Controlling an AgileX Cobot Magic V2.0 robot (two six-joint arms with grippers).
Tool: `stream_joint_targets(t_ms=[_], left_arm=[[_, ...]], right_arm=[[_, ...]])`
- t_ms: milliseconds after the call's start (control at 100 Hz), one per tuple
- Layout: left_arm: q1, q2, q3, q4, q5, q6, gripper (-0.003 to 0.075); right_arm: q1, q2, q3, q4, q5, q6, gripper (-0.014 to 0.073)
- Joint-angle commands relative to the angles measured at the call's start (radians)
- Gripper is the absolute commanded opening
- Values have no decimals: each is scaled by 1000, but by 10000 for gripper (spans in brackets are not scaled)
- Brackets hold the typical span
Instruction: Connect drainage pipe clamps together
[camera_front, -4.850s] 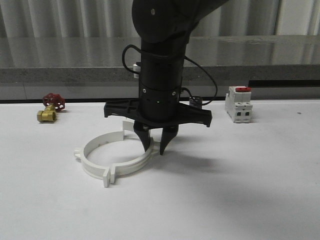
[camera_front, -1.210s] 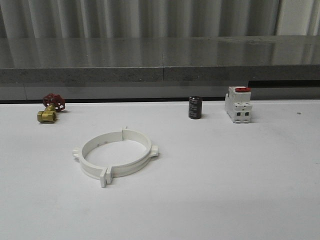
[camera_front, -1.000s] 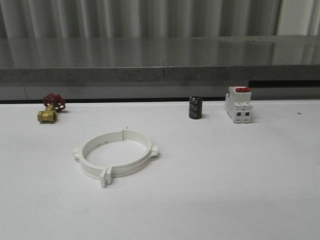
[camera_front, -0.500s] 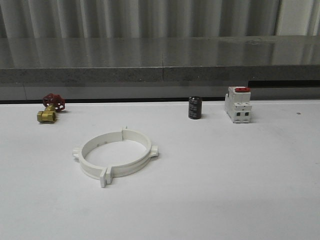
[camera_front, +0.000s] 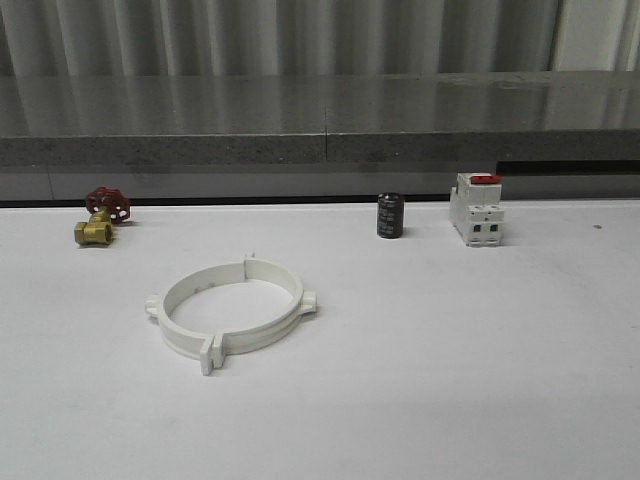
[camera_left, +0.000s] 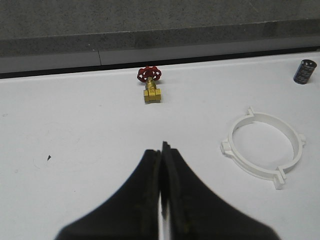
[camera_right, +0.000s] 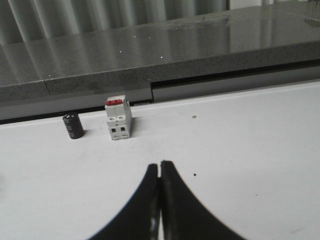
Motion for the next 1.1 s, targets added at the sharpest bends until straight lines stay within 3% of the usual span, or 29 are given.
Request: stream_joint_targets(t_ms=[0, 920, 1090], left_arm=[[3, 4, -27, -3, -70, -2, -21], [3, 3, -16, 2, -72, -2, -21], [3, -33, 18, 58, -191, -2, -21]], right_arm=[[-8, -18, -17, 0, -92, -11, -68], [-8, -18, -17, 0, -87, -11, -68], [-8, -18, -17, 0, -86, -11, -68]])
